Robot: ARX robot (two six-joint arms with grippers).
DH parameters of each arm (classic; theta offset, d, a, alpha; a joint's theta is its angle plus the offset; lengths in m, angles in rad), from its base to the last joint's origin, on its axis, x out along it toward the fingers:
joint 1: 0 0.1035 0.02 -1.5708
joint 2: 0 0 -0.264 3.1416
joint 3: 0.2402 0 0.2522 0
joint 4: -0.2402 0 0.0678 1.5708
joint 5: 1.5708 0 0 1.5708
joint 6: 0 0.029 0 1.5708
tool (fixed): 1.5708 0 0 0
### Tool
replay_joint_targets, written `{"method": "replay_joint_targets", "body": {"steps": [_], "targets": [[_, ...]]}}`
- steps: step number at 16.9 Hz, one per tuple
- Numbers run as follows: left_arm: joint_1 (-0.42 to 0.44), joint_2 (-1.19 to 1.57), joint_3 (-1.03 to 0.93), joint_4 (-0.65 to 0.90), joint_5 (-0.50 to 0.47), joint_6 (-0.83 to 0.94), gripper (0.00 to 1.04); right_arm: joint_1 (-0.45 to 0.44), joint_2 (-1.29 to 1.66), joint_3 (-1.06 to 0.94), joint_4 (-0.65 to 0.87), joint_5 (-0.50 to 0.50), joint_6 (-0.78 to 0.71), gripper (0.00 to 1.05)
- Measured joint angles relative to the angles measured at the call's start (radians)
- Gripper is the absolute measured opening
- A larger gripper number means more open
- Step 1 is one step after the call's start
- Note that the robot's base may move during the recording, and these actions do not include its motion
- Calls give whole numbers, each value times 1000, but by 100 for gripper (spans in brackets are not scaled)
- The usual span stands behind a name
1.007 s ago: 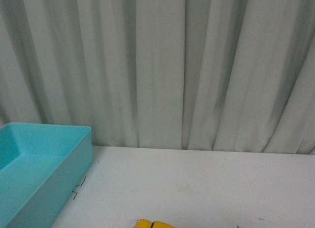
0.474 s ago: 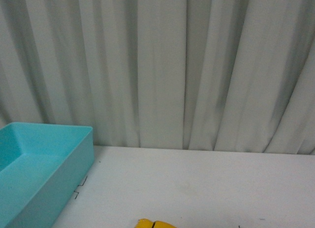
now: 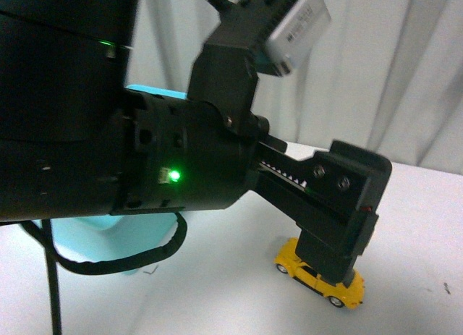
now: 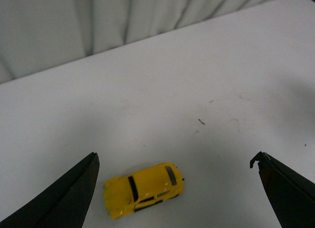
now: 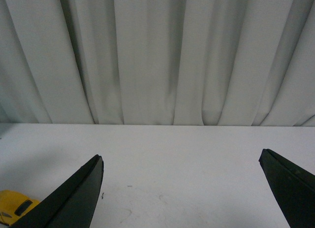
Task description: Wind up and store yellow beetle toy
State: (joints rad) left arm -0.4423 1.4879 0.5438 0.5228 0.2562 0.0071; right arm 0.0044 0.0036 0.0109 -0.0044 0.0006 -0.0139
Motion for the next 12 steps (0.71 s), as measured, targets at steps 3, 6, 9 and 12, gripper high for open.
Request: {"method": "replay_joint_targets", "body": {"steps": [3,6,9,12], "targets": [[-35,256,229,-154,51,297,98,0,0,0,0,0,0,98],[-76,386,400,-320,34,574,98,0,0,0,0,0,0,98],[-91,467,506,-505,39,816,98,0,0,0,0,0,0,98],[-57,521,544,-630,-1,1008,98,0,0,0,0,0,0,98]]}}
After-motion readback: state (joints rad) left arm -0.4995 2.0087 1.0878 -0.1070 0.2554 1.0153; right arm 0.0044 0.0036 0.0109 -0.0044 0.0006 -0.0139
